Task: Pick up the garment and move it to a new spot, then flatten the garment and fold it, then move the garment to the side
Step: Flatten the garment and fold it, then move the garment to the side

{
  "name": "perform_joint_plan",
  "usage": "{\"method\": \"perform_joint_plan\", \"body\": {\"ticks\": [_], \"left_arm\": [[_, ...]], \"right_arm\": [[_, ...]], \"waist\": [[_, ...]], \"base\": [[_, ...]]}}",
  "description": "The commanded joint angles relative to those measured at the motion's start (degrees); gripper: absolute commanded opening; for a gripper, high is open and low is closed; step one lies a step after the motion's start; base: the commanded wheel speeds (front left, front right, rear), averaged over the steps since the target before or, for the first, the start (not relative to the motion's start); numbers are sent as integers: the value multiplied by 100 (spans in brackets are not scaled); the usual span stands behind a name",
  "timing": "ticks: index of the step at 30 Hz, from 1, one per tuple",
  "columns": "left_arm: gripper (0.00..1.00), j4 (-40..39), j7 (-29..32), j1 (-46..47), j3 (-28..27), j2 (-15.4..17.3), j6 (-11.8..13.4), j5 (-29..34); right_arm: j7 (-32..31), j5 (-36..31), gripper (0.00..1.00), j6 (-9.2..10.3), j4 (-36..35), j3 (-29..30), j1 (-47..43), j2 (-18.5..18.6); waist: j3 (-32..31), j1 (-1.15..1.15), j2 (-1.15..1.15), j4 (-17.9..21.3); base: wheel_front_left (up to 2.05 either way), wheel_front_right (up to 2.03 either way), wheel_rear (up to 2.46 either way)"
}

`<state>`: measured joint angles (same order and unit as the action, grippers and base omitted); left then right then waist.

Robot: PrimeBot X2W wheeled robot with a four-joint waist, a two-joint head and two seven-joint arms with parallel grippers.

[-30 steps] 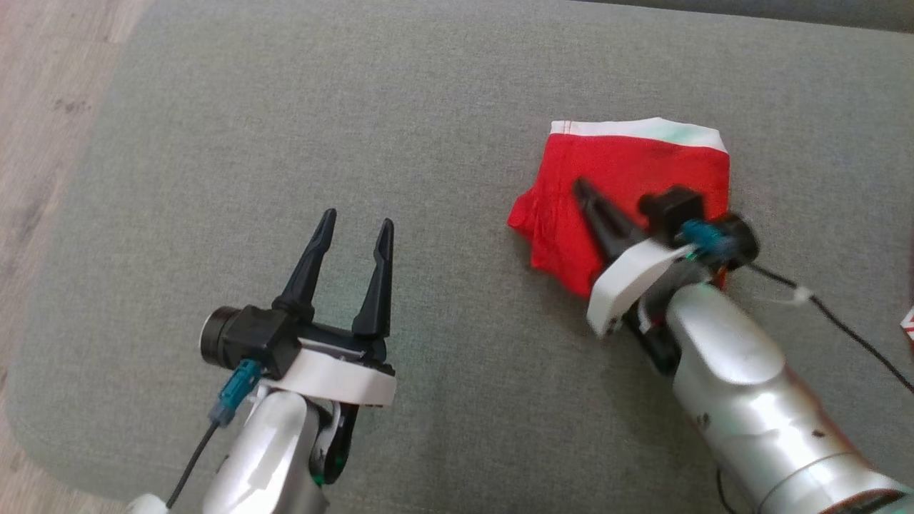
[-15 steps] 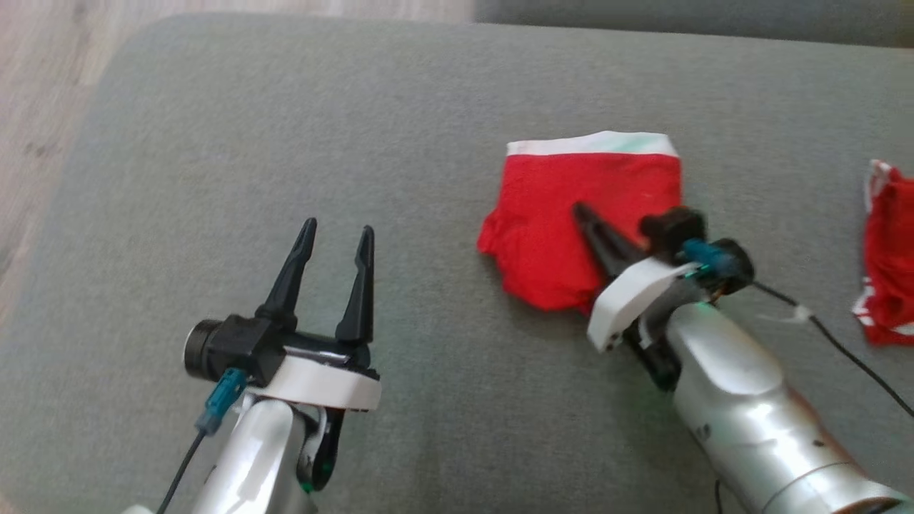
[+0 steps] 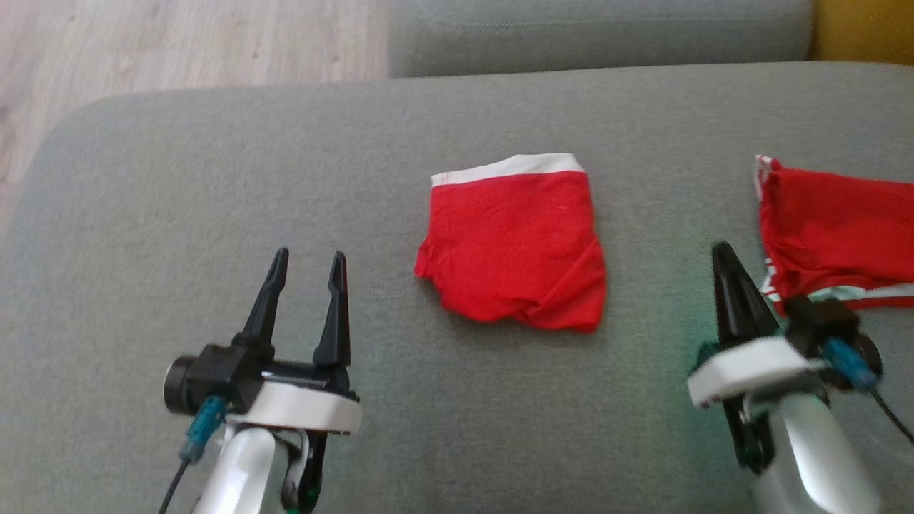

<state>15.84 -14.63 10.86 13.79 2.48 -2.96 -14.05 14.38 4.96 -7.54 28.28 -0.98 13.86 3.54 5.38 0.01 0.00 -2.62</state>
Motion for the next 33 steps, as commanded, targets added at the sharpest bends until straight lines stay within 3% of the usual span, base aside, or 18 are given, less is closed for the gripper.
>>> {"method": "perform_joint_plan", "body": {"ticks": [1, 3, 4, 5, 10, 20, 33], "left_arm": [[100, -191, -37, 58, -204, 40, 11, 41], [100, -191, -37, -35, -209, 40, 7, 61], [100, -194, -37, -84, -220, 40, 8, 65], [100, -196, -37, -133, -235, 40, 12, 65], [100, -190, -37, -265, -319, 40, 61, 28], [100, -190, -37, -199, -177, 40, 43, 40], [100, -141, -37, 153, -30, 40, -69, 67]], "right_arm": [[61, -9, 0, 5, -315, -71, 51, -52], [61, 75, 0, 5, -552, -9, -244, -61], [61, 136, 36, 5, -651, 6, -381, -62], [61, 227, 100, 5, -736, 27, -501, -63], [62, 494, 100, 5, -970, 68, -810, -65], [62, 401, 100, 5, -979, 5, -724, -66], [-692, 677, 100, 5, -210, -264, 412, -66]], "waist": [[-100, -1, 0, 102], [-151, -1, 0, 157], [-175, -1, 0, 180], [-192, -1, 0, 202], [-251, -1, 0, 247], [-180, -1, 0, 114], [468, -1, 0, -418]], "base": [[0, 0, 0], [0, 0, 0], [0, 0, 0], [0, 0, 0], [0, 0, 0], [0, 0, 0], [0, 0, 0]]}}
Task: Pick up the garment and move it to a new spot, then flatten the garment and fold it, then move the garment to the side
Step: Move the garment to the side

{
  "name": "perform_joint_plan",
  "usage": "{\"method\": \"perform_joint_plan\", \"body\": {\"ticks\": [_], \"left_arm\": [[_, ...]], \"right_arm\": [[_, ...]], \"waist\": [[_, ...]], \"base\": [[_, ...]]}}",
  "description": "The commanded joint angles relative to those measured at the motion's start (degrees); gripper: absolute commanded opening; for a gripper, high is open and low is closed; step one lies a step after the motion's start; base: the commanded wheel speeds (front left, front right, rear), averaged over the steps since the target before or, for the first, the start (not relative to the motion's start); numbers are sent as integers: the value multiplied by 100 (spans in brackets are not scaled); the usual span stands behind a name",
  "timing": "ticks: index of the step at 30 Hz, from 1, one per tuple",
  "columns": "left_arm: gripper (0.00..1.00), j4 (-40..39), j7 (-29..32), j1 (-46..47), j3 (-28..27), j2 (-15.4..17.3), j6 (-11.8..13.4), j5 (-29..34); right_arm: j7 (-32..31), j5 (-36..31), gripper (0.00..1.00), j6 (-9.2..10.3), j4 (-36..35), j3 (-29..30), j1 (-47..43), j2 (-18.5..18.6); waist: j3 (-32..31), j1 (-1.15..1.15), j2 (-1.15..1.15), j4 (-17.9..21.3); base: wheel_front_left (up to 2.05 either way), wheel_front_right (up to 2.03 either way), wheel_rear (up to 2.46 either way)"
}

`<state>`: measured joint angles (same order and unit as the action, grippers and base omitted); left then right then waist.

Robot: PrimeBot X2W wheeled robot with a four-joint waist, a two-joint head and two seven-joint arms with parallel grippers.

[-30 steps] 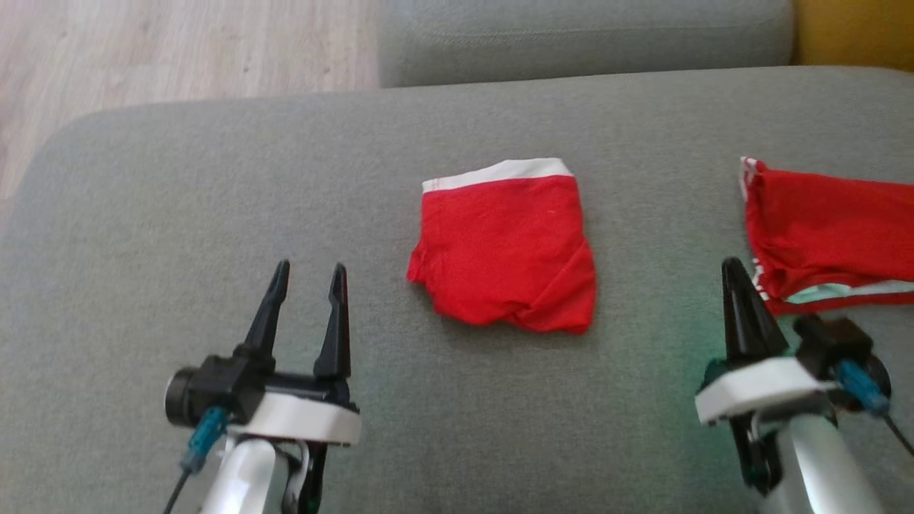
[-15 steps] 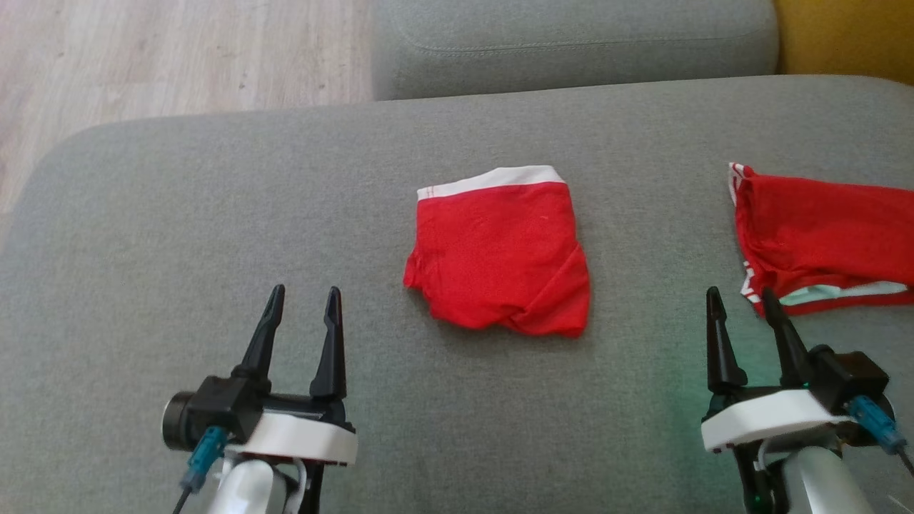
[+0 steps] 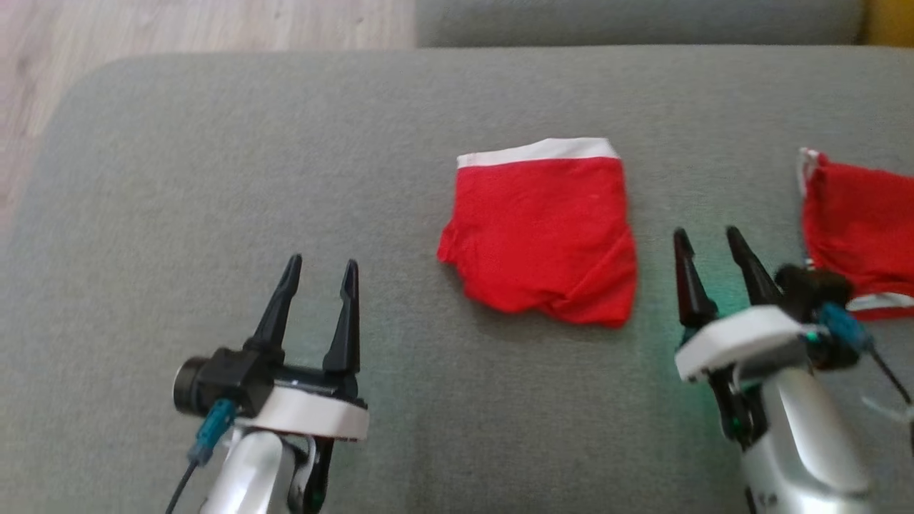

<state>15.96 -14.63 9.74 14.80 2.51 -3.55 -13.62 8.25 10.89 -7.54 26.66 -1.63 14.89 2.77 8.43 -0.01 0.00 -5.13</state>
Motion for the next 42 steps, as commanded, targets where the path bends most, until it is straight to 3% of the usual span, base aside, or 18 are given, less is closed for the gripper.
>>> {"method": "perform_joint_plan", "body": {"ticks": [1, 8, 18, 20, 27, 33, 37, 42], "left_arm": [[100, -154, -37, 266, -131, 37, -10, 24], [100, -108, -37, 468, 22, 37, -6, -45], [100, -89, -37, 543, 61, 37, 25, -80], [100, -82, -37, 535, 53, 37, 32, -79], [100, -99, -37, 492, -12, 37, 49, -51], [100, -124, -37, 400, -4, 37, 54, -63], [100, -164, -37, 384, 47, 37, 82, -89], [100, -258, -37, 309, -7, 37, 125, -56]], "right_arm": [[-79, 84, 100, 5, -47, -199, 309, 11], [-571, 587, 100, 5, 872, -521, 1053, 11], [-968, 551, 100, 5, 2137, -1027, 1655, 11], [-831, 398, 0, 5, 2248, -1130, 1739, 11], [-118, -516, 0, 5, 2478, -1019, 1940, 36], [77, -941, 0, 5, 2363, -864, 1824, 193], [-17, -1143, 0, 5, 2118, -912, 1632, 448], [-525, -1194, 0, 5, 1500, -1242, 1417, 1115]], "waist": [[163, 1, 0, -166], [360, 1, 0, -475], [437, 1, 0, -645], [423, 1, 0, -635], [244, 1, 0, -478], [-24, 1, 0, -284], [-172, 1, 0, -178], [-177, 1, 0, 98]], "base": [[0, 0, 0], [0, 0, 0], [0, 0, 0], [0, 0, 0], [0, 0, 0], [0, 0, 0], [0, 0, 0], [0, 0, 0]]}}
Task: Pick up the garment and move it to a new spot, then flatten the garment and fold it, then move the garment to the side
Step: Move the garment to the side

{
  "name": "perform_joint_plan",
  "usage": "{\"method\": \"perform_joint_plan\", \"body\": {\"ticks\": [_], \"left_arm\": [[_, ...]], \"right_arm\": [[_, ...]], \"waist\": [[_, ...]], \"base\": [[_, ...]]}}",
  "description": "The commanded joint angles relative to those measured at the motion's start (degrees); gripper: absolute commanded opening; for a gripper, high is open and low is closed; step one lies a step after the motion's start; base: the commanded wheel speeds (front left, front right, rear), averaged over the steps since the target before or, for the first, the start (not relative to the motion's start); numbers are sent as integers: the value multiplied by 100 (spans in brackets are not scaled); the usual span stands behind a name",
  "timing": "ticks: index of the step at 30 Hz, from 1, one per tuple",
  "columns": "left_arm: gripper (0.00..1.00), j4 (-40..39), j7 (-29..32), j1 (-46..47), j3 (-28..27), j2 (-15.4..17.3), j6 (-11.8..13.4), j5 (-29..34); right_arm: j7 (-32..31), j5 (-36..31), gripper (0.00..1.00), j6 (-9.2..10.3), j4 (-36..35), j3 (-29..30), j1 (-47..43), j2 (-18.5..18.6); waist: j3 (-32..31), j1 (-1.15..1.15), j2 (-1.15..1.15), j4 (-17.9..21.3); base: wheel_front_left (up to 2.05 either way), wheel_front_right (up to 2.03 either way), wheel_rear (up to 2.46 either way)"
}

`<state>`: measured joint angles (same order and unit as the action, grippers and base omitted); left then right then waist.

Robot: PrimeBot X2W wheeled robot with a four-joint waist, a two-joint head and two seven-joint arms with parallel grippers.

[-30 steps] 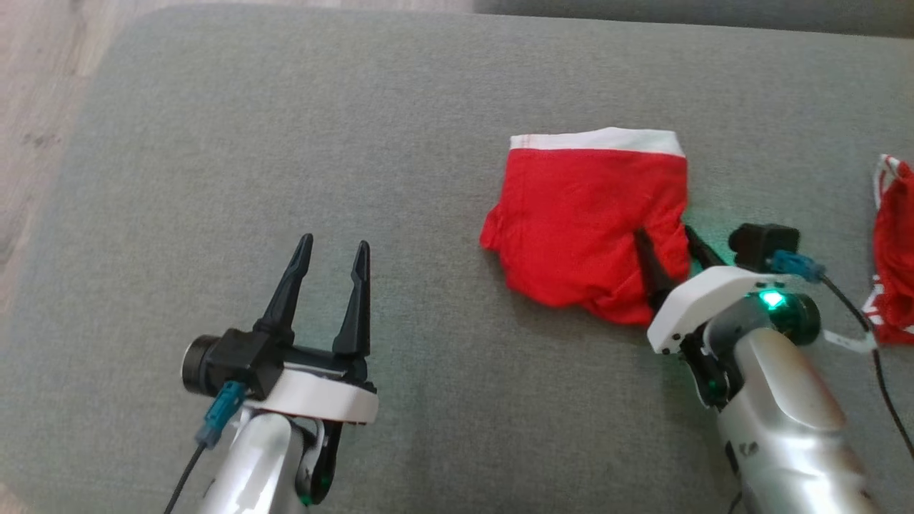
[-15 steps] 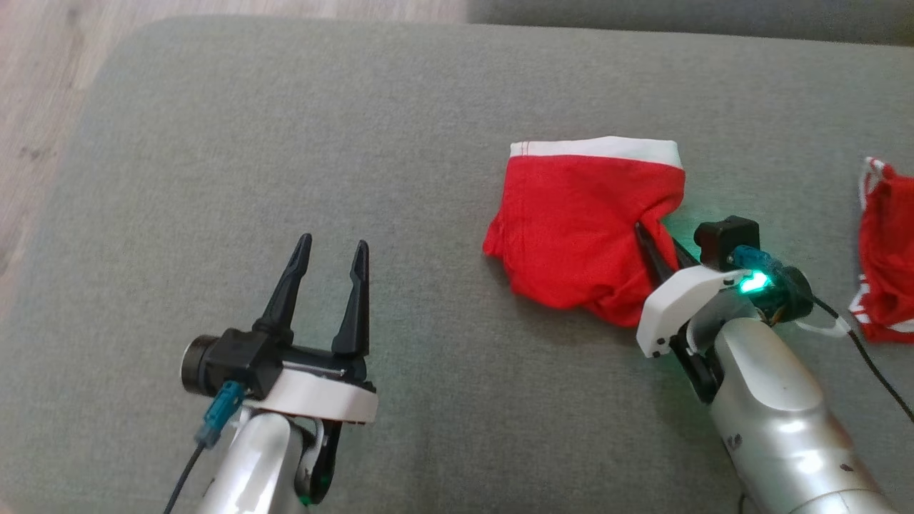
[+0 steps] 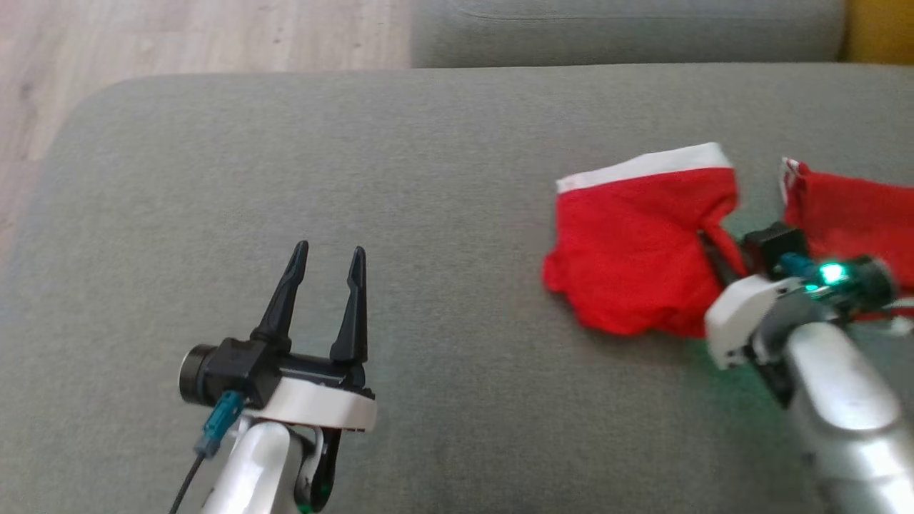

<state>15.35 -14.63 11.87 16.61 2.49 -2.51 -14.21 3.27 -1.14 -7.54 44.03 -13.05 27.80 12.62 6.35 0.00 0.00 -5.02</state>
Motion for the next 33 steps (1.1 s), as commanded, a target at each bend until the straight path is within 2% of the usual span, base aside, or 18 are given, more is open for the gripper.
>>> {"method": "perform_joint_plan", "body": {"ticks": [1, 2, 6, 7, 10, 14, 17, 20, 26, 32, 33], "left_arm": [[100, -208, -37, 98, -192, 39, 13, 14], [100, -208, -37, 98, -192, 39, 13, 14], [100, -254, -37, 159, -194, 39, -18, 31], [100, -271, -37, 209, -186, 39, -32, 37], [100, -302, -37, 304, -171, 39, -47, 51], [100, -309, -37, 423, -167, 39, -80, 61], [100, -303, -37, 488, -183, 39, -111, 78], [100, -300, -37, 540, -207, 39, -139, 90], [100, -287, -37, 642, -215, 39, -182, 106], [100, -248, -37, 662, -242, 39, -206, 143], [100, -237, -37, 659, -244, 39, -210, 152]], "right_arm": [[-142, 40, 0, 5, -366, -147, 111, 284], [-142, 40, 0, 5, -366, -147, 111, 284], [-602, 264, 0, 5, -872, -278, 99, 979], [-832, 390, 0, 5, -1077, -266, 112, 1351], [-1119, 493, 0, 5, -1316, -182, 133, 1903], [-1444, 540, 0, 5, -1424, -81, 130, 2569], [-1657, 521, 0, 5, -1432, 49, 133, 2922], [-1822, 475, 0, 5, -1419, 183, 129, 3151], [-1976, 373, 0, 5, -1362, 357, 27, 3383], [-2030, 325, 0, 5, -1382, 586, -58, 3256], [-2028, 288, 24, 5, -1402, 641, -69, 3212]], "waist": [[64, 0, 0, 129], [64, 0, 0, 129], [274, 0, 0, 277], [408, 0, 0, 330], [629, 0, 0, 366], [885, 0, 0, 378], [1018, 0, 0, 379], [1131, 0, 0, 373], [1271, 0, 0, 343], [1296, 0, 0, 344], [1285, 0, 0, 347]], "base": [[0, 0, 0], [0, 0, 0], [0, 0, 0], [0, 0, 0], [0, 0, 0], [0, 0, 0], [0, 0, 0], [0, 0, 0], [0, 0, 0], [0, 0, 0], [0, 0, 0]]}}
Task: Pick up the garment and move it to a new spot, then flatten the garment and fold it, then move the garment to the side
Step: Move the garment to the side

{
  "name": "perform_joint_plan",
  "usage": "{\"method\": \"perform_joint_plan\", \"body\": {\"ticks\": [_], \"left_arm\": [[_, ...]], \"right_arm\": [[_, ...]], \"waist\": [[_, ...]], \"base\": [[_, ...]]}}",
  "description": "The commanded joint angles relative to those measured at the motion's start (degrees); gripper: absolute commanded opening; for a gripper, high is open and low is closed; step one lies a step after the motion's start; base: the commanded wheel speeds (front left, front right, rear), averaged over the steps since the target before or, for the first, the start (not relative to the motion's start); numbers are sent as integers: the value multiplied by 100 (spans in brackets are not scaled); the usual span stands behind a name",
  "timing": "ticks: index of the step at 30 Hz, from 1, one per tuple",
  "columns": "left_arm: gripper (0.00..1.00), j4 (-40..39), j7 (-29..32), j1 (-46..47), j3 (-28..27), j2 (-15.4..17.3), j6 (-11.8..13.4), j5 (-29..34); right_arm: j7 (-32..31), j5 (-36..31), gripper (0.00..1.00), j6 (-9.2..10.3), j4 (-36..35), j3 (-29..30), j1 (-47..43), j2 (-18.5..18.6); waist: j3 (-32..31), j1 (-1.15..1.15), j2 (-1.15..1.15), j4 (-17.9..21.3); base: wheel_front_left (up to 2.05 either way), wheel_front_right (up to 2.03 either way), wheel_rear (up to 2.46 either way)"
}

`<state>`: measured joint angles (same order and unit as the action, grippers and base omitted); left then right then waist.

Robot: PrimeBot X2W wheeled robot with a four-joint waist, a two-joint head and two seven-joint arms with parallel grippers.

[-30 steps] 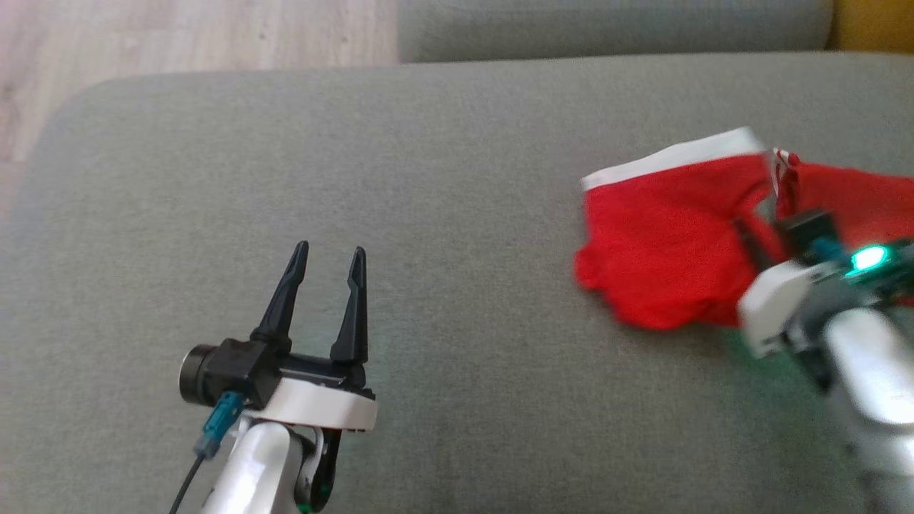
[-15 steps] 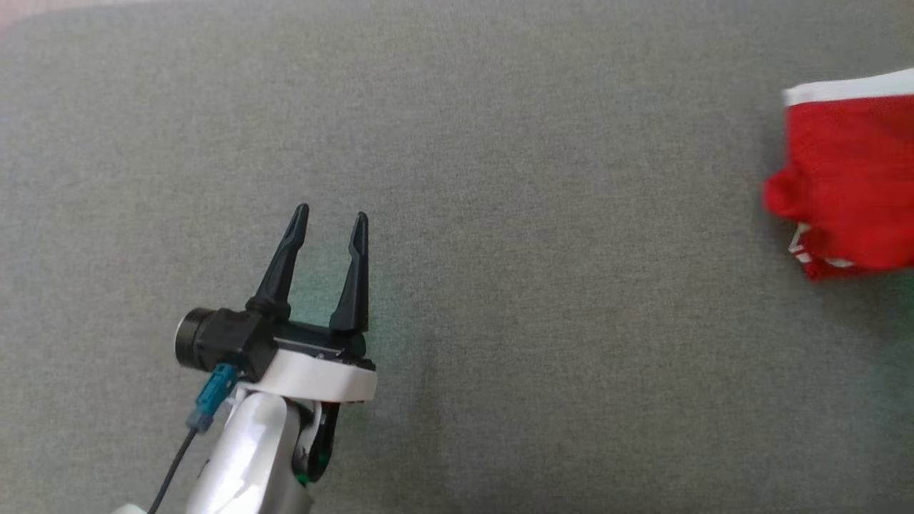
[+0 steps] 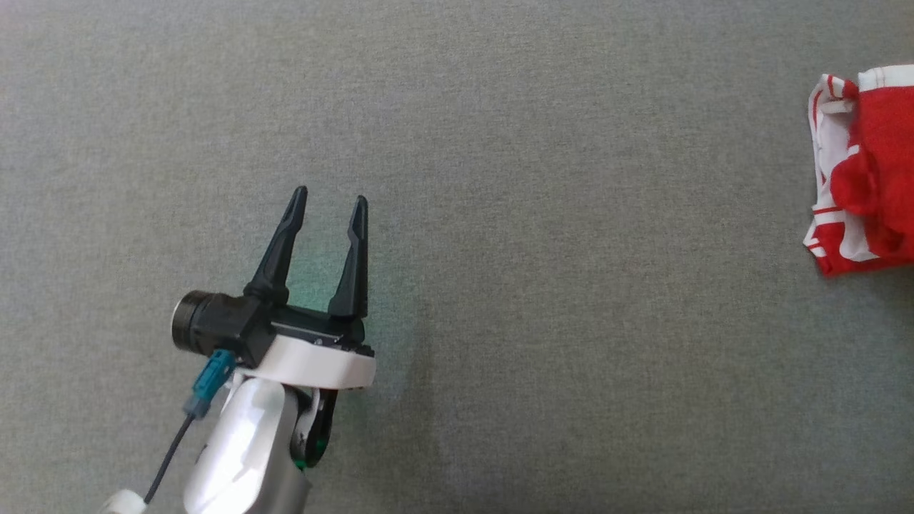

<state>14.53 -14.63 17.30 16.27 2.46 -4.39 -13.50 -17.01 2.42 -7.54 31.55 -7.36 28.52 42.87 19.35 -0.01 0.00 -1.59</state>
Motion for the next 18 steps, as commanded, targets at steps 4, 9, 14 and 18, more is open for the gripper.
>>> {"method": "perform_joint_plan", "body": {"ticks": [4, 9, 14, 18], "left_arm": [[100, -150, -37, 118, -250, 42, -24, 109], [100, -137, -37, 38, -299, 42, -13, 99], [100, -123, -37, -42, -338, 42, -7, 110], [100, -152, -37, -145, -394, 42, 33, 27]], "right_arm": [[-48, -262, 100, 5, -245, 419, -191, -44], [-120, -527, 100, 5, -601, 800, -326, -368], [-137, -705, 100, 5, -1040, 1161, -379, -734], [48, -864, 100, 5, -1577, 1533, -477, -1378]], "waist": [[-122, 1, 0, 19], [-344, 1, 0, 43], [-562, 1, 0, 63], [-862, 1, 0, 49]], "base": [[0, 0, 0], [0, 0, 0], [0, 0, 0], [0, 0, 0]]}}
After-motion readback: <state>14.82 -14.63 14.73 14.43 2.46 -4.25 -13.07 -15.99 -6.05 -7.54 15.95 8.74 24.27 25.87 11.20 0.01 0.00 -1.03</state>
